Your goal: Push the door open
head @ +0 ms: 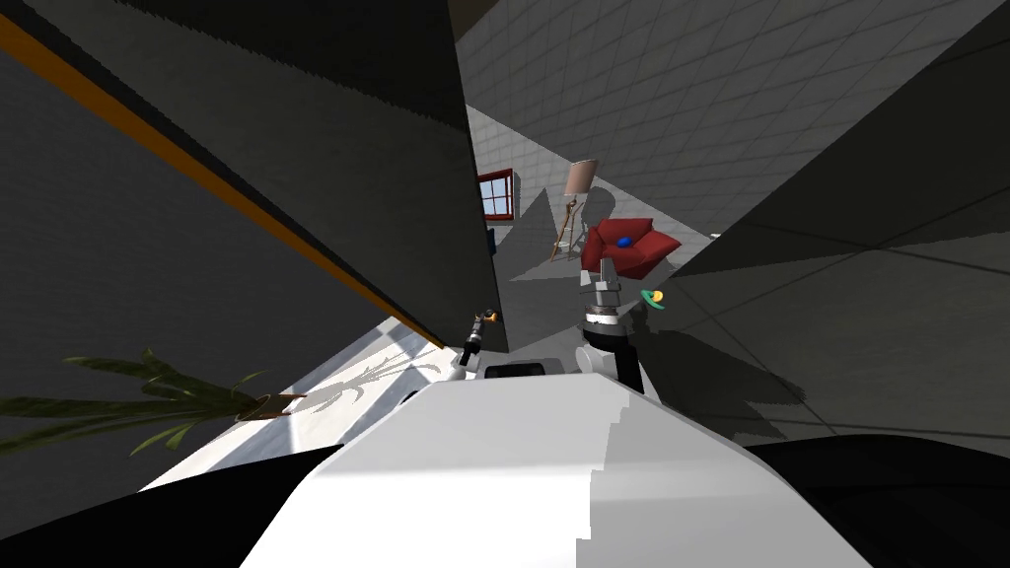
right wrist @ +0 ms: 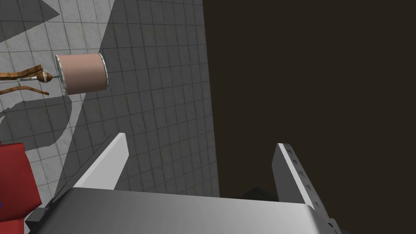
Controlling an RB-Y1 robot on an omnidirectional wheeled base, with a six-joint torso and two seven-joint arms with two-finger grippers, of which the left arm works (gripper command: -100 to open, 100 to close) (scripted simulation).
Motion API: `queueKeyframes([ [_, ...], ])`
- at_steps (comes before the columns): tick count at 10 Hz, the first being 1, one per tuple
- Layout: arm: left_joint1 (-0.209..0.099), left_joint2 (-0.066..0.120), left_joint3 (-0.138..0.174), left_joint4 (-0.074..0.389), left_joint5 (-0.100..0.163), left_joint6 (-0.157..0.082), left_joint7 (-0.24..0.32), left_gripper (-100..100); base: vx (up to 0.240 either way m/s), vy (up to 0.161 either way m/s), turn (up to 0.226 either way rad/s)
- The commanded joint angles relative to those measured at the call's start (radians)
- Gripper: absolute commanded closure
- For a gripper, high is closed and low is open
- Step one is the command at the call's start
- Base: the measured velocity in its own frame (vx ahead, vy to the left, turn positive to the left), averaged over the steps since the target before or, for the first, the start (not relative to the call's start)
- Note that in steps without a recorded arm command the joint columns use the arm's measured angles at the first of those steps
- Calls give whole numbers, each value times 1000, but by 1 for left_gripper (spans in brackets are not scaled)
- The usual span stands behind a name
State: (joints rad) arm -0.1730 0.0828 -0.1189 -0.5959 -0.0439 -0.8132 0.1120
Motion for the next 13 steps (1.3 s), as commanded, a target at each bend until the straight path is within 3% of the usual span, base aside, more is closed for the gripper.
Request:
queueKeyframes([
  [1,8,7,7,-28,2,15,-3,100,26,-11,0],
  [2,7,9,36,-24,14,14,-11,100,99,-82,22],
  [4,7,9,36,-24,14,14,-11,100,94,-96,40],
  [5,5,10,64,-19,25,14,-18,100,96,-97,12],
  [7,5,10,73,-18,28,13,-21,100,121,-109,40],
  [8,4,10,98,-14,38,12,-28,100,129,-147,37],
  [13,1,4,158,-5,62,11,-44,100,153,-125,47],
])
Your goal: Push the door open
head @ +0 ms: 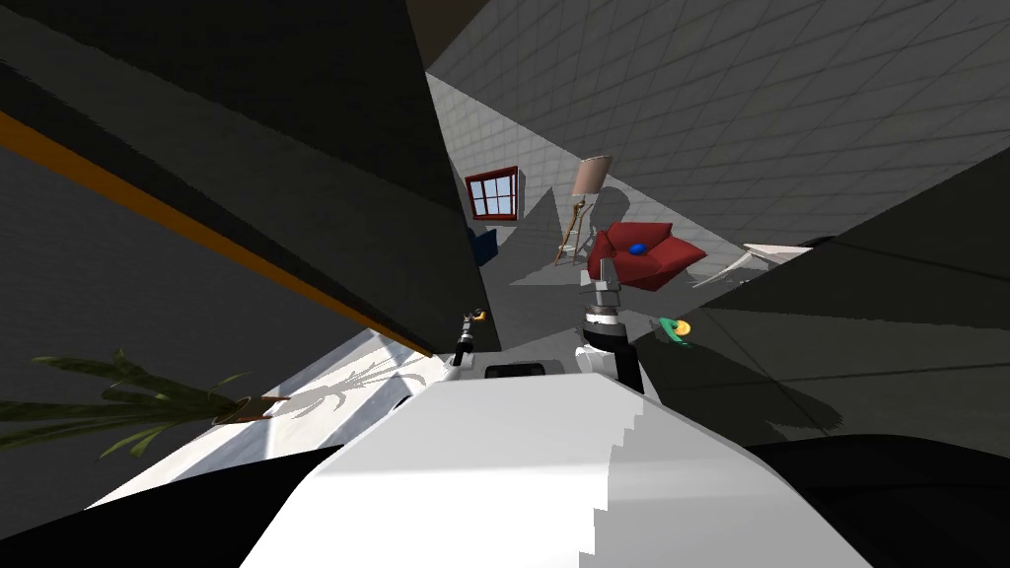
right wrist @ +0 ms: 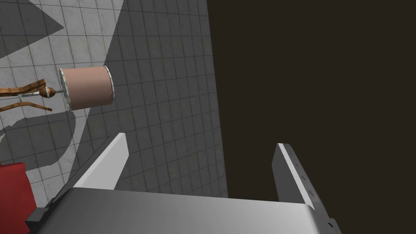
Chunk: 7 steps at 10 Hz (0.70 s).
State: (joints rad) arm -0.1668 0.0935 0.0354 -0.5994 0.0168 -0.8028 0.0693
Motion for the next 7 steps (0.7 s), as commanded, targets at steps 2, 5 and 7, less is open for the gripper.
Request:
queueKeyframes([
  [2,-2,1,13,0,5,3,-3,100,106,-82,43],
  [5,-2,8,46,2,24,2,-15,100,154,-69,53],
  [7,-1,9,62,3,33,1,-22,100,169,-70,41],
])
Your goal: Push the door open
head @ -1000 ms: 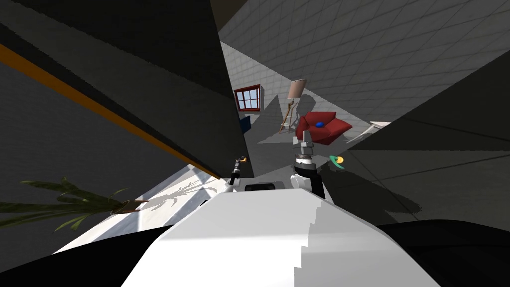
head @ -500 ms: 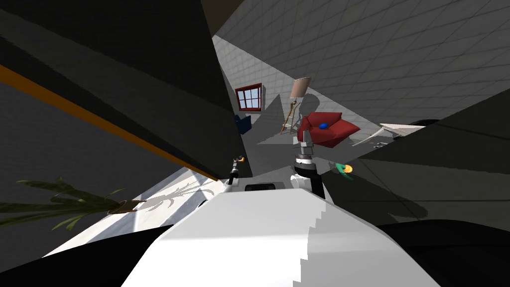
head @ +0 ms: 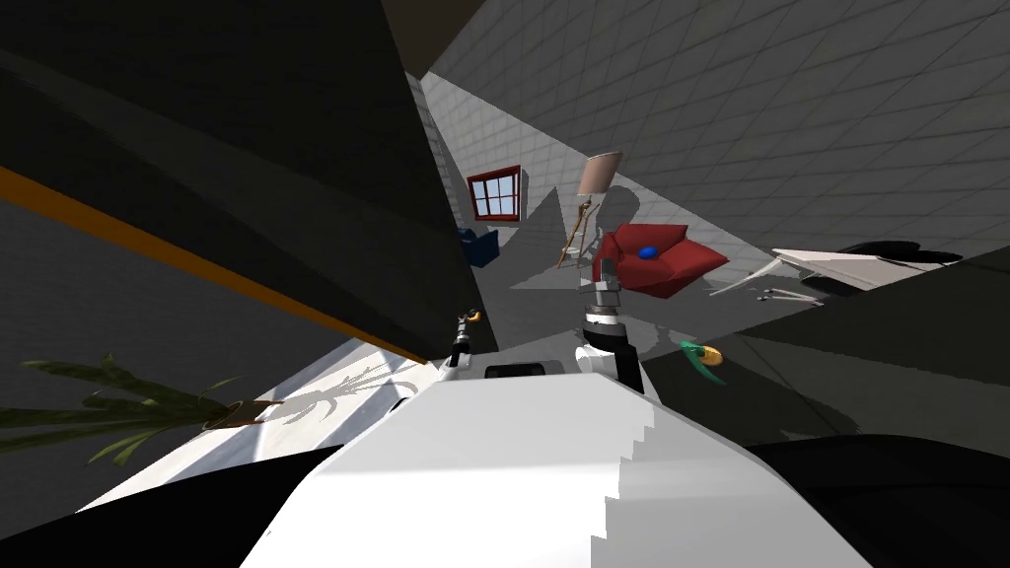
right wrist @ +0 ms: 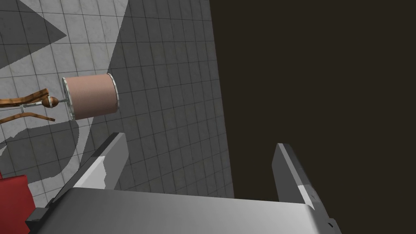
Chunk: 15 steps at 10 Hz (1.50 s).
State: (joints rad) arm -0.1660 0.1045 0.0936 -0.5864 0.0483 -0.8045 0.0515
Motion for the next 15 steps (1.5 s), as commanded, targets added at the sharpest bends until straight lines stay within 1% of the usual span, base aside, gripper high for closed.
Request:
queueKeyframes([
  [1,-2,-1,14,-10,8,3,-8,100,186,-103,50],
  [5,0,0,53,-7,31,2,-25,100,192,-84,57],
  [6,0,0,59,-7,35,1,-27,100,142,-72,42],
  [7,6,6,60,-10,34,4,-26,100,61,-21,37],
  [8,7,10,76,-10,44,3,-32,100,134,-18,47],
  [15,10,16,143,-5,83,1,-59,100,198,-64,54],
])
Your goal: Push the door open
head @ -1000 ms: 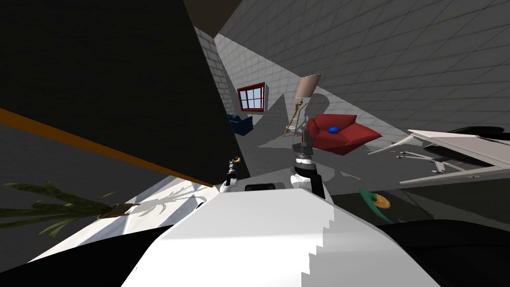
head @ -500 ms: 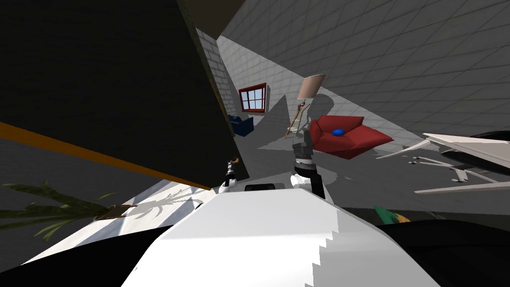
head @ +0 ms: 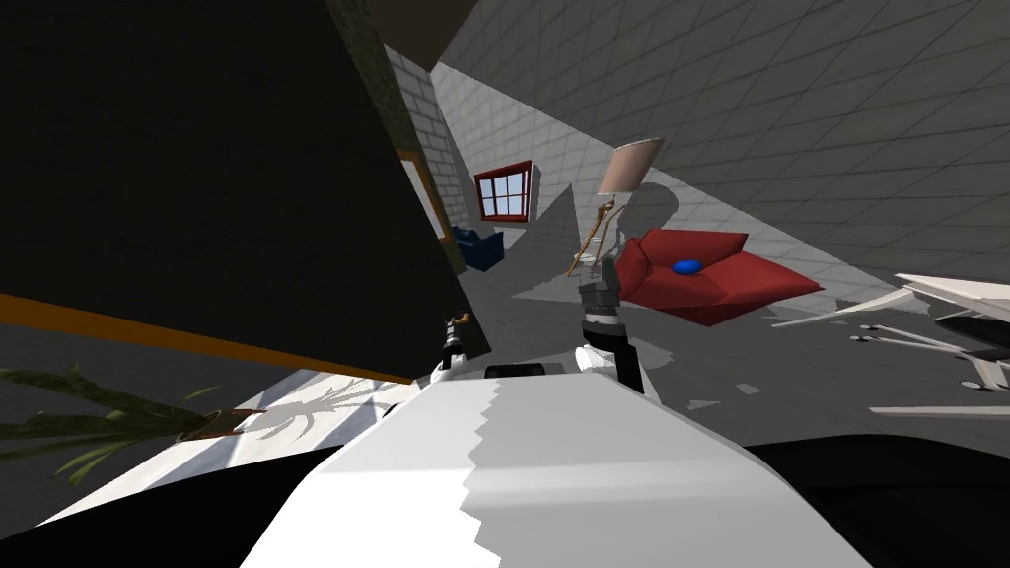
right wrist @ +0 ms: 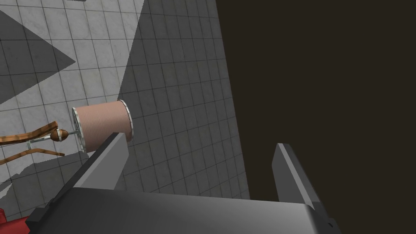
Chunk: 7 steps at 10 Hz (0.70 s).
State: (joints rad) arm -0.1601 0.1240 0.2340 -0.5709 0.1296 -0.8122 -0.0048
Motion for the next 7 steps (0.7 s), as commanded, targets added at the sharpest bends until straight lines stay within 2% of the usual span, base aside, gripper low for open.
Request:
queueKeyframes([
  [1,5,-3,11,-19,7,8,-6,100,188,-73,53],
  [3,5,-1,27,-18,17,8,-13,100,193,-65,48],
  [4,11,4,28,-15,16,9,-12,100,78,-15,47],
  [5,12,10,49,-16,28,8,-19,100,165,-13,62],
  [7,13,12,67,-14,39,7,-27,100,211,-28,50],
])
